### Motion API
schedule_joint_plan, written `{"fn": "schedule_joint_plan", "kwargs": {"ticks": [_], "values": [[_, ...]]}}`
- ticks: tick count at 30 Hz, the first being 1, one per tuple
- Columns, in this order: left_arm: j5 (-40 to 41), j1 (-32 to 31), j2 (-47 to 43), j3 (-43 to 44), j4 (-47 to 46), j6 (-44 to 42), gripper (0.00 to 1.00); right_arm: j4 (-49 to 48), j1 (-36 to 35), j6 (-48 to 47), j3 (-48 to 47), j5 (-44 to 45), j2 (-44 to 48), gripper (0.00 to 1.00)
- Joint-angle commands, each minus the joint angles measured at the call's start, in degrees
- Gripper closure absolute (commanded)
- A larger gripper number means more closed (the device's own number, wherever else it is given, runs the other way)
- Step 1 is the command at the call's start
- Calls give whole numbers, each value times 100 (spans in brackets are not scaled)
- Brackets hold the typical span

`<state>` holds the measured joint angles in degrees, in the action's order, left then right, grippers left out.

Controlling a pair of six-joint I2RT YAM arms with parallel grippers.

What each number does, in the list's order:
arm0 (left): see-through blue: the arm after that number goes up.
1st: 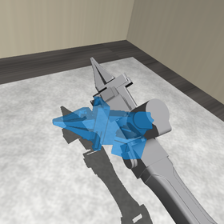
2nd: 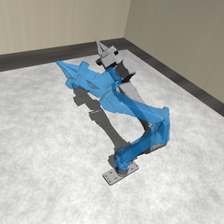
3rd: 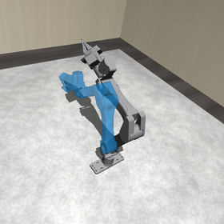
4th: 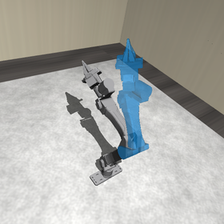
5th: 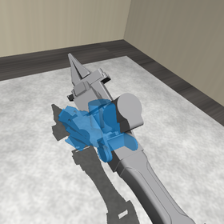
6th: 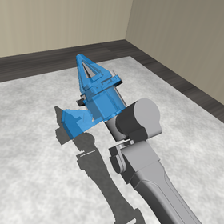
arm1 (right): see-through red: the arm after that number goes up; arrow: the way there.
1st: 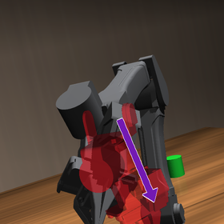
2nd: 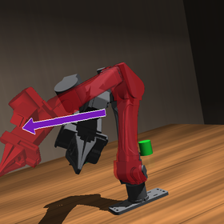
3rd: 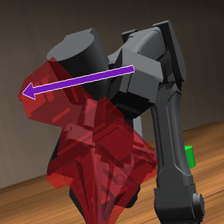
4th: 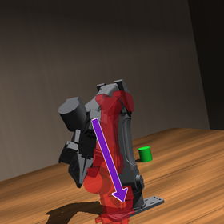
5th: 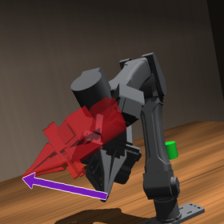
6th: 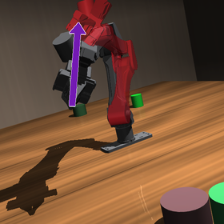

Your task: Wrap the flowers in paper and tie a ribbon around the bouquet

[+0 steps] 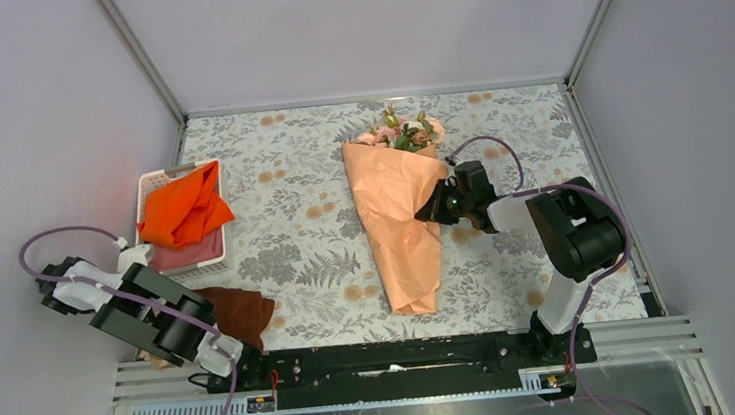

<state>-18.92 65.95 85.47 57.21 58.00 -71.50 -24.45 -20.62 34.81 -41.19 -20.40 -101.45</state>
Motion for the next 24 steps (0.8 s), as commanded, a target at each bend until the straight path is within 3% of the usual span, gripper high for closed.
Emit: {"fn": "schedule_joint_plan", "kwargs": {"ticks": [1, 5, 9, 12, 15, 16, 18, 21, 24], "values": [[-621, -218, -632, 478, 538, -19, 100, 540, -25, -274, 79, 336, 90, 100], [-1259, -938, -1435, 1428, 1344, 417, 100, 632, -21, -261, -14, 427, 40, 100], [-2025, -2497, -1855, 3108, 1161, 2233, 100, 750, 0, -238, -57, 661, 39, 100], [-2338, -4234, -1832, 4168, 164, 4193, 100, 868, 59, -239, -73, 754, 90, 100], [-2153, -5645, -2005, 4169, -2003, 6371, 100, 976, 203, -226, 10, 897, 232, 100], [-2075, -6085, -2010, 4135, -2516, 6760, 100, 1003, 283, -221, 41, 915, 284, 100], [-2097, -6895, -1527, 4686, -2694, 7438, 100, 1114, 454, -257, 66, 933, 376, 100], [-782, -8940, -825, 5604, -1950, 6895, 100, 1318, 703, -345, 25, 987, 489, 100], [567, -10970, -382, 5818, -1342, 6039, 100, 1433, 908, -410, -16, 1032, 598, 100]]}}
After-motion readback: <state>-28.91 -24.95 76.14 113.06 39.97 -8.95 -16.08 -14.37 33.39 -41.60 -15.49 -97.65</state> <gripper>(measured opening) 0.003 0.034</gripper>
